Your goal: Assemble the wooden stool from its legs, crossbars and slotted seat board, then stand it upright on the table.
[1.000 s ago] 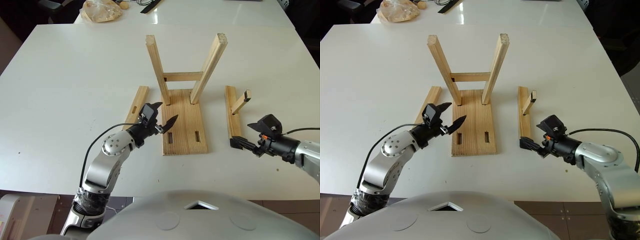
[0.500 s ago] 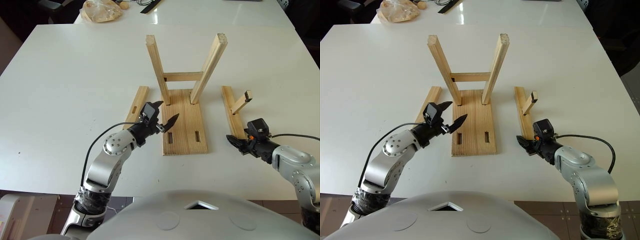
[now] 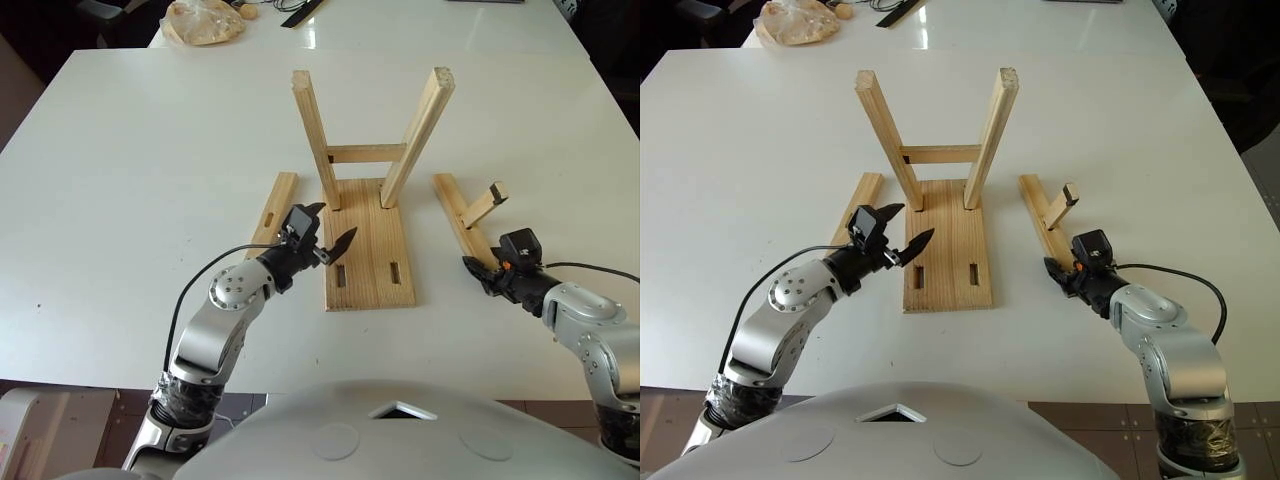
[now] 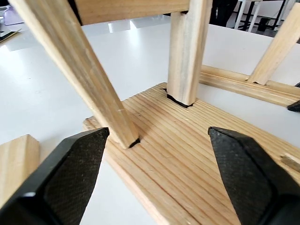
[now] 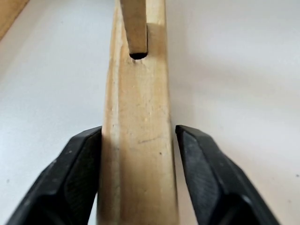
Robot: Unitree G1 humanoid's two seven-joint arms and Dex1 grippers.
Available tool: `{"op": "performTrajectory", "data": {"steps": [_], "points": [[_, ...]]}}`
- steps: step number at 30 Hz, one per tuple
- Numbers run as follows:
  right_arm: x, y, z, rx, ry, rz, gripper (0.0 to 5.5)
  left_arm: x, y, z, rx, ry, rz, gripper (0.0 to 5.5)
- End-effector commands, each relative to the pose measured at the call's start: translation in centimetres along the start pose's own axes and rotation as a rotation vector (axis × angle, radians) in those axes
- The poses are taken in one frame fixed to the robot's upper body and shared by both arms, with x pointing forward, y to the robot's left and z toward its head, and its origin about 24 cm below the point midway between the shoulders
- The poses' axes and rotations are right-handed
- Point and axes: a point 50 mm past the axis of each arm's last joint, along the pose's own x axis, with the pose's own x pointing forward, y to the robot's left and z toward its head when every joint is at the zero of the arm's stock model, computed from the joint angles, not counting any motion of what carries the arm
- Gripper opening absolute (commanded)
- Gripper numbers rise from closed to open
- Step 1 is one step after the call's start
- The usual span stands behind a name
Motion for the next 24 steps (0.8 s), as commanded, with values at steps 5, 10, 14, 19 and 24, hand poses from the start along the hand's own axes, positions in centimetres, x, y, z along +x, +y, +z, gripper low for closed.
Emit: {"op": "performTrajectory", "data": {"steps": [5,10,14,19,24], "points": [[0.6,-3.2,1.4,-0.022,-0.049,-0.127,2.06,0.0,1.1,3.5,0.038,-0.170,0.183,3.92],[0.9,-5.5,4.3,-0.002,-0.216,-0.229,2.06,-1.7,2.1,4.6,-0.049,-0.202,0.164,3.92],[0.4,-6.0,8.9,0.058,-0.499,-0.206,2.06,-3.9,5.3,8.3,-0.087,-0.356,0.219,3.92],[-2.0,-5.6,14.2,0.159,-0.834,-0.074,2.06,-4.7,5.3,12.4,-0.062,-0.477,0.085,3.92],[-6.6,-0.6,19.6,0.222,-1.038,0.594,2.06,-5.0,1.1,14.4,-0.107,-0.545,-0.272,3.92]]}}
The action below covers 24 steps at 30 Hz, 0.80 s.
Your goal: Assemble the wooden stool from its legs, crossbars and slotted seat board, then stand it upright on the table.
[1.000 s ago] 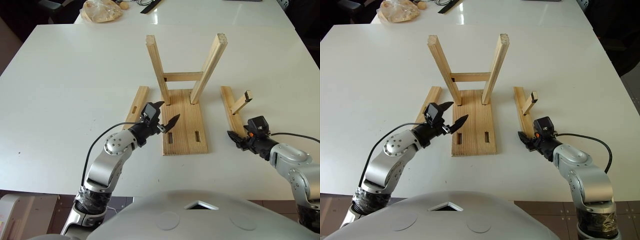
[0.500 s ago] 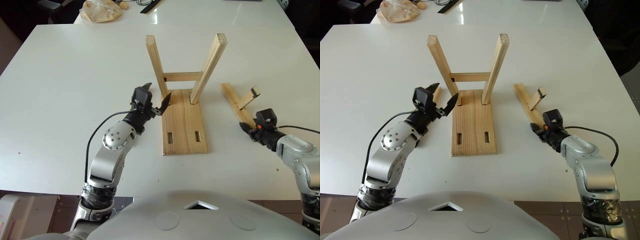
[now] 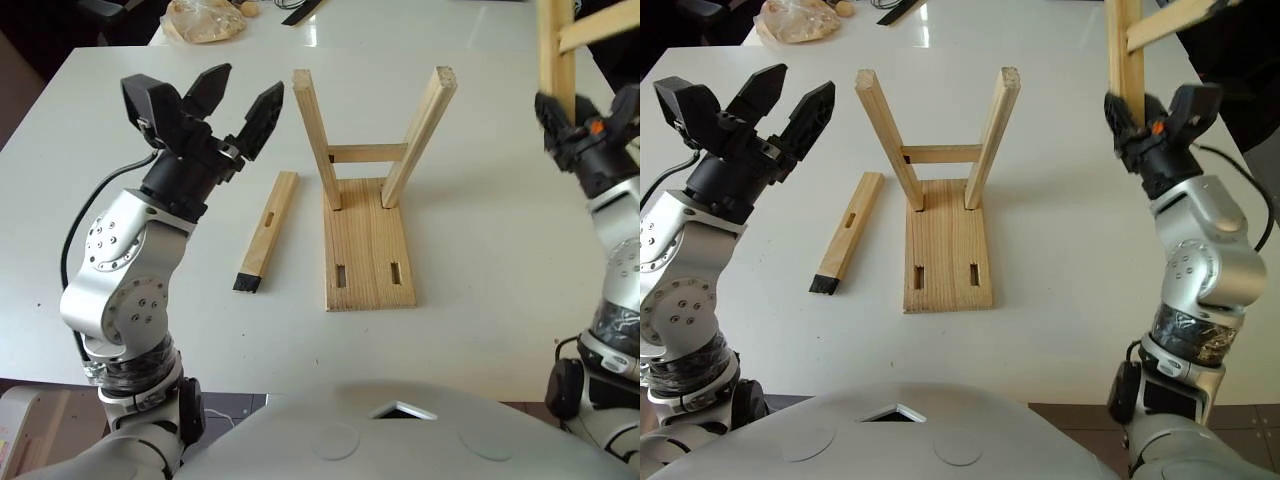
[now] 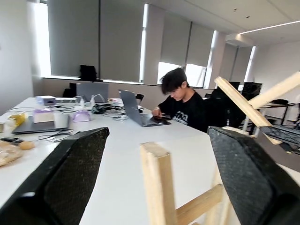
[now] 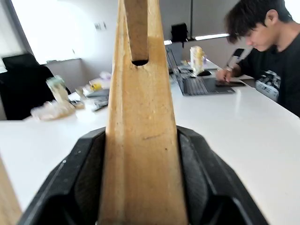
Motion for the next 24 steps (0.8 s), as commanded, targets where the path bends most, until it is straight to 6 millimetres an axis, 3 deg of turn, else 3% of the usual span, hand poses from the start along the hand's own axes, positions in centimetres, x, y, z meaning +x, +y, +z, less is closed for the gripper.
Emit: {"op": "performTrajectory", "data": {"steps": [1,6,12,24], "points": [[0.2,6.4,4.4,0.219,-0.076,0.547,2.06,0.3,-3.7,1.3,-0.107,-0.032,-0.301,3.92],[-1.1,9.5,5.3,0.267,0.049,0.924,2.06,0.9,-4.9,2.2,-0.239,-0.028,-0.528,3.92],[-2.3,10.3,5.3,0.238,0.206,1.141,2.06,1.6,-4.9,2.9,-0.261,0.010,-0.640,3.92],[-2.8,9.9,2.9,0.203,0.340,1.246,2.06,1.7,-5.6,4.3,-0.327,-0.019,-0.763,3.92]]}}
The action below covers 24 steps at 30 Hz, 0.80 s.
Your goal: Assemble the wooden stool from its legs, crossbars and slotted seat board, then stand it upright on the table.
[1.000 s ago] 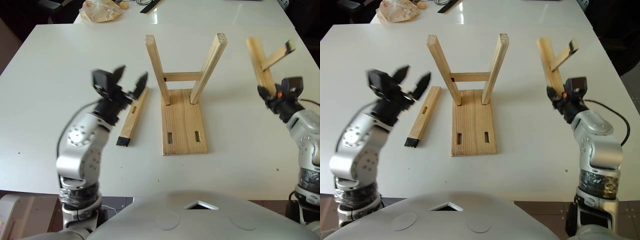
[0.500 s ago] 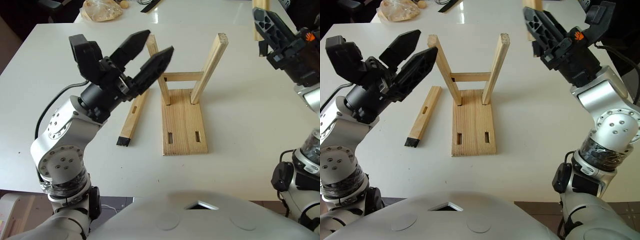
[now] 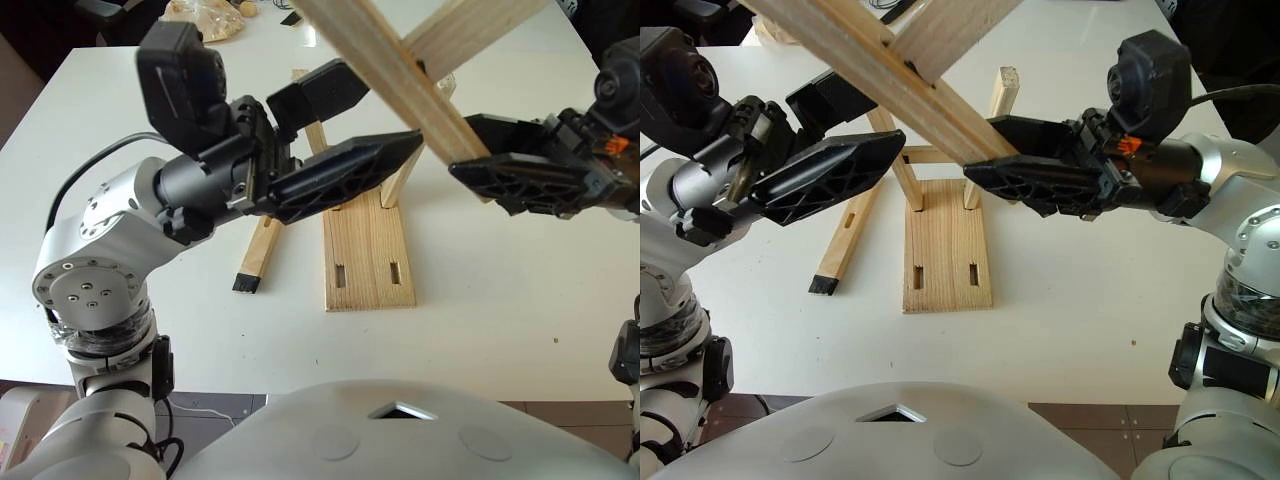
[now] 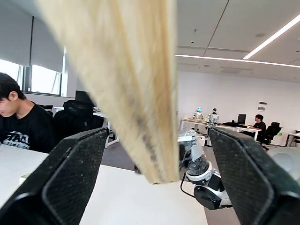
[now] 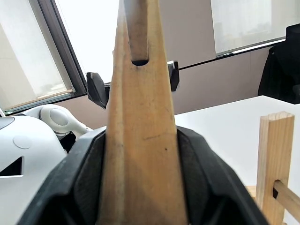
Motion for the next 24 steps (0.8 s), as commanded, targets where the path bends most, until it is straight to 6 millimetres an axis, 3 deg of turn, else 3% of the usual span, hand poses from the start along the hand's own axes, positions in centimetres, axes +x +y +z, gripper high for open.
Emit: {"op": "performTrajectory", "data": {"steps": [1,4,17,24], "points": [[-0.1,0.0,-0.7,-0.022,0.056,0.027,2.06,0.3,-0.3,0.2,-0.013,0.014,-0.045,3.92],[0.0,-0.2,-1.4,-0.033,0.078,0.033,2.06,0.4,-0.5,0.1,-0.025,0.026,-0.068,3.92],[-0.4,-1.0,-2.1,-0.138,0.147,-0.013,2.06,-0.5,-0.6,-1.3,-0.048,0.130,-0.088,2.08],[-0.4,-1.1,-1.9,-0.194,0.174,-0.019,2.06,-0.9,-0.3,-2.0,-0.049,0.149,-0.078,2.08]]}}
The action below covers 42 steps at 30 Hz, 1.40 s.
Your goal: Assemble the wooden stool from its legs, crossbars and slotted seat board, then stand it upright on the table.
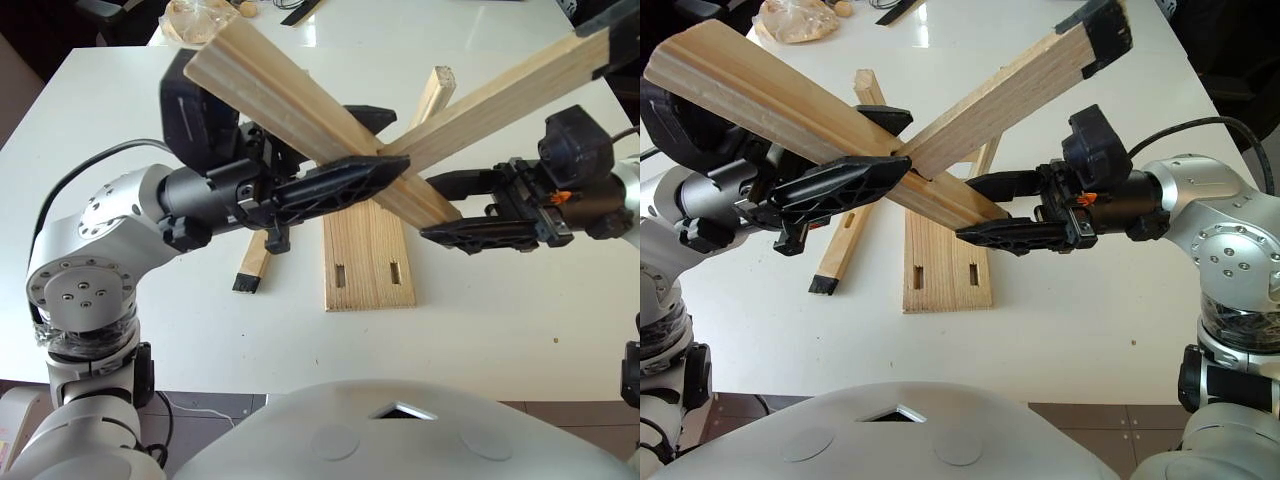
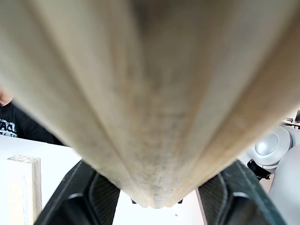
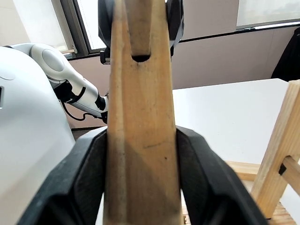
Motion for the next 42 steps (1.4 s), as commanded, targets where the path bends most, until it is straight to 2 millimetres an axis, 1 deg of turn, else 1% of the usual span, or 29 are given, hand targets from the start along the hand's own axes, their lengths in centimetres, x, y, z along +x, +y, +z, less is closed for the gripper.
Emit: {"op": "performTrajectory", "data": {"steps": [1,2,3,6,9,10,13,15,18,20,23,25,29,32,39,42], "points": [[-0.5,-0.5,0.5,-0.069,0.024,-0.070,2.06,-0.1,-0.3,-0.8,-0.030,0.055,-0.038,2.08],[-0.4,-0.5,0.3,-0.072,0.035,-0.077,2.06,-0.2,-0.2,-0.8,-0.025,0.054,-0.038,2.08],[-0.4,-0.6,0.2,-0.077,0.045,-0.086,2.42,-0.2,-0.1,-0.8,-0.019,0.053,-0.036,2.08],[-0.5,-0.9,-0.3,-0.074,0.073,-0.119,2.83,-0.4,0.3,-0.8,0.022,0.037,-0.008,2.08],[-1.1,-1.1,-0.9,-0.056,0.097,-0.142,2.87,-0.9,1.1,-0.8,0.069,0.039,0.046,2.07],[-1.4,-1.2,-1.2,-0.050,0.116,-0.158,2.87,-1.1,1.4,-0.8,0.092,0.048,0.071,2.07],[-3.0,-1.1,-3.0,-0.028,0.219,-0.190,2.87,-1.9,2.0,0.2,0.156,0.059,0.116,2.06],[-4.3,-1.2,-4.1,-0.005,0.272,-0.228,2.87,-2.6,2.1,0.8,0.191,0.089,0.121,2.06],[-6.0,-1.6,-5.5,0.018,0.316,-0.290,2.87,-3.4,2.2,1.0,0.216,0.143,0.139,2.06],[-6.8,-1.8,-6.2,0.023,0.334,-0.327,2.87,-3.9,2.0,0.4,0.221,0.200,0.141,2.06],[-7.5,-1.9,-6.8,0.018,0.357,-0.363,2.87,-4.5,1.2,-1.6,0.213,0.322,0.115,2.06],[-7.7,-1.9,-7.1,0.013,0.360,-0.372,2.87,-4.9,0.9,-2.5,0.207,0.377,0.106,2.06],[-7.7,-1.9,-7.5,0.005,0.367,-0.387,2.87,-5.3,0.6,-3.7,0.214,0.438,0.092,2.06],[-7.7,-2.0,-7.5,0.001,0.360,-0.394,2.87,-6.1,0.8,-4.8,0.222,0.510,0.101,2.06],[-7.4,-2.5,-7.2,-0.004,0.345,-0.397,2.87,-7.1,1.1,-6.3,0.185,0.540,0.106,2.06],[-7.3,-2.6,-7.2,-0.007,0.343,-0.396,2.87,-7.3,1.2,-6.8,0.177,0.539,0.109,2.06]]}}
